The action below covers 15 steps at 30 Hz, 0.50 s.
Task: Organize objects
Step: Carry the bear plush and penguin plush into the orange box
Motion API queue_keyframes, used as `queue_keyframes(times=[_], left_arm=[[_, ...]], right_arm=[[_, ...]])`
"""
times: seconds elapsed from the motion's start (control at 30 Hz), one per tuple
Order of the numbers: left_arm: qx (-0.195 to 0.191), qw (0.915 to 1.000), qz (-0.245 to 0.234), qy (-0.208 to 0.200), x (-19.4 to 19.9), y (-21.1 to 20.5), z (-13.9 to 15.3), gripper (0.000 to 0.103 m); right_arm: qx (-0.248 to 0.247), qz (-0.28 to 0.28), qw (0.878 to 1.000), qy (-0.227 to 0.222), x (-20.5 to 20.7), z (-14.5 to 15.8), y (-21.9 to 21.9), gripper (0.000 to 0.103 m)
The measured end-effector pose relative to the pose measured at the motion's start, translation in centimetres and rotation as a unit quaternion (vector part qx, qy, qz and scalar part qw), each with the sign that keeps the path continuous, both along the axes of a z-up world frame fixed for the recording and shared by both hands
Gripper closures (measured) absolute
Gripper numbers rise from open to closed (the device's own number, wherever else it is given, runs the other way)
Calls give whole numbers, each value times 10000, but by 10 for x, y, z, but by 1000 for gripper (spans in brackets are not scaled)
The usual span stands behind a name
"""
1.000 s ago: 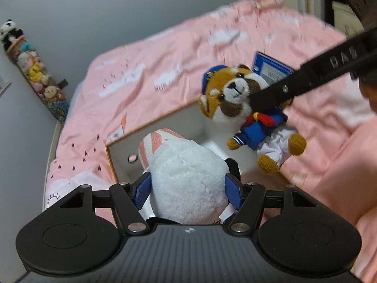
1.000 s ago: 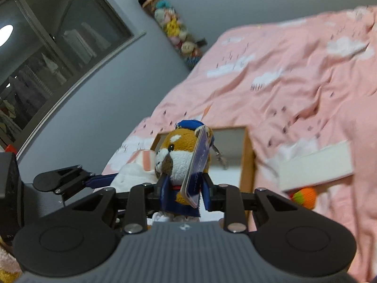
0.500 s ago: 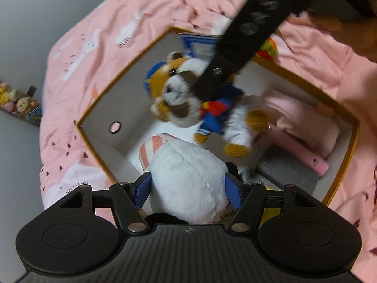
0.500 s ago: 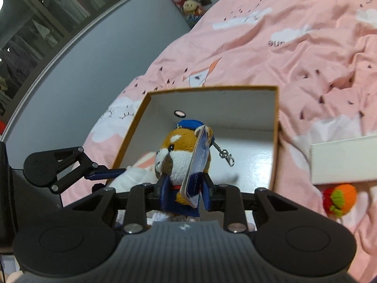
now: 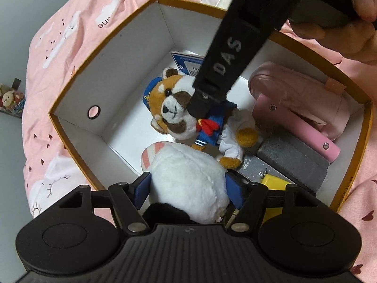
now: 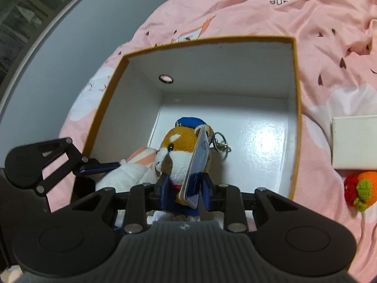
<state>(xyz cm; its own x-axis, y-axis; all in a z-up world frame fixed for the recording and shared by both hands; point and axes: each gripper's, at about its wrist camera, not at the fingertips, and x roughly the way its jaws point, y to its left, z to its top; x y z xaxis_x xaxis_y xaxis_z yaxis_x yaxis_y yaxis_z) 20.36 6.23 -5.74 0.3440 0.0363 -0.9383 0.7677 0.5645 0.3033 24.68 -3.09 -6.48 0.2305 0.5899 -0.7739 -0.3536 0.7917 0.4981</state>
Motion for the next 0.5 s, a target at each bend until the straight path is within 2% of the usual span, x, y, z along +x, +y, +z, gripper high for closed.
queue_keyframes(times=[0.17,0.37,0.5], left_arm=[[-45,10000,6,-50,-2,5,-1,19],[-106,9998,2,-185,-5,16,2,19],[-396,9987,252,-213,1,21,12,21]], right_arm=[[-446,136,9989,-43,-2,-2,13,72],[-783,332,9963,-103,1,-8,24,75],[-1045,521,9932,25,3,-17,34,78]])
